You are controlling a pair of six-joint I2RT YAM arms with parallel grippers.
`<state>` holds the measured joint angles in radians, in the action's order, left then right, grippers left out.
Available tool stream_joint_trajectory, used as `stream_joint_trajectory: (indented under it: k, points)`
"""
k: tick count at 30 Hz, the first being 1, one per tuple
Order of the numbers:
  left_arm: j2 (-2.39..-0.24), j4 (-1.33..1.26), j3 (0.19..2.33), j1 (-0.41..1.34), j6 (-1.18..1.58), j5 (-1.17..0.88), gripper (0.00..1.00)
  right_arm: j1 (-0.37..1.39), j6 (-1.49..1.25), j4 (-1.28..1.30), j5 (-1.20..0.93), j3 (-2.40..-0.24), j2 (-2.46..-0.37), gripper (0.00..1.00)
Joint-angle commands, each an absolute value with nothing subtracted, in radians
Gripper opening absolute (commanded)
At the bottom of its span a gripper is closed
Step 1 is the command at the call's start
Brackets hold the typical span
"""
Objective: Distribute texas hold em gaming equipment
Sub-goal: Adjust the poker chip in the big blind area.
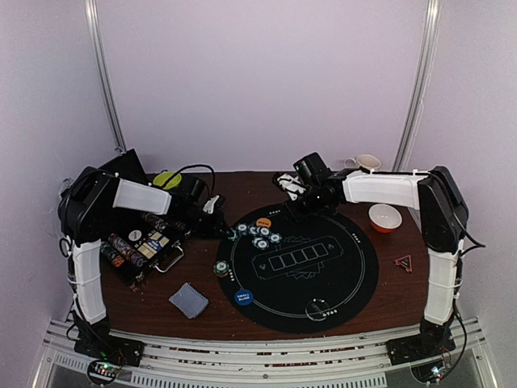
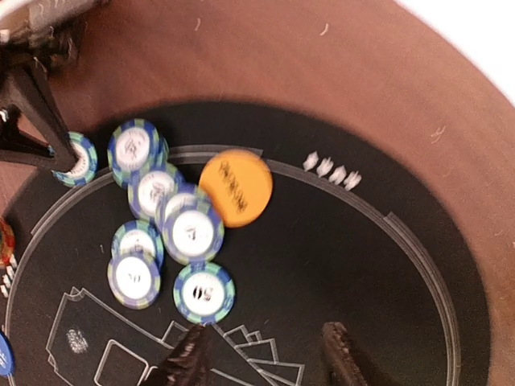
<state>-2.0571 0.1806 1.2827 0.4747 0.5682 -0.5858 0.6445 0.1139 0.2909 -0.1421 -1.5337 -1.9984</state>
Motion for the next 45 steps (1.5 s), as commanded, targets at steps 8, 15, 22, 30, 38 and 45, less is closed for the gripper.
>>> stream_joint_trajectory:
  k: [8,15,22,30,38,45]
  points:
    - [-2.160,0.136,1.311,0.497,0.590,-0.641,0.00,0.705,0.081,0.379,-0.170,-1.548,-2.145,0.34]
    - [-2.220,0.182,1.402,0.496,0.579,-0.578,0.07,0.720,0.068,0.379,-0.139,-1.603,-2.216,0.26]
    - [-2.228,0.264,1.460,0.492,0.541,-0.499,0.21,0.737,0.051,0.336,-0.126,-1.655,-2.269,0.21]
    - [-2.188,0.338,1.473,0.492,0.494,-0.426,0.43,0.741,0.016,0.320,-0.128,-1.738,-2.303,0.21]
    - [-2.146,0.441,1.540,0.493,0.429,-0.286,0.60,0.742,0.033,0.335,-0.102,-1.687,-2.168,0.27]
    - [-2.070,0.454,1.558,0.492,0.381,-0.242,0.64,0.774,0.003,0.334,-0.150,-1.565,-2.067,0.28]
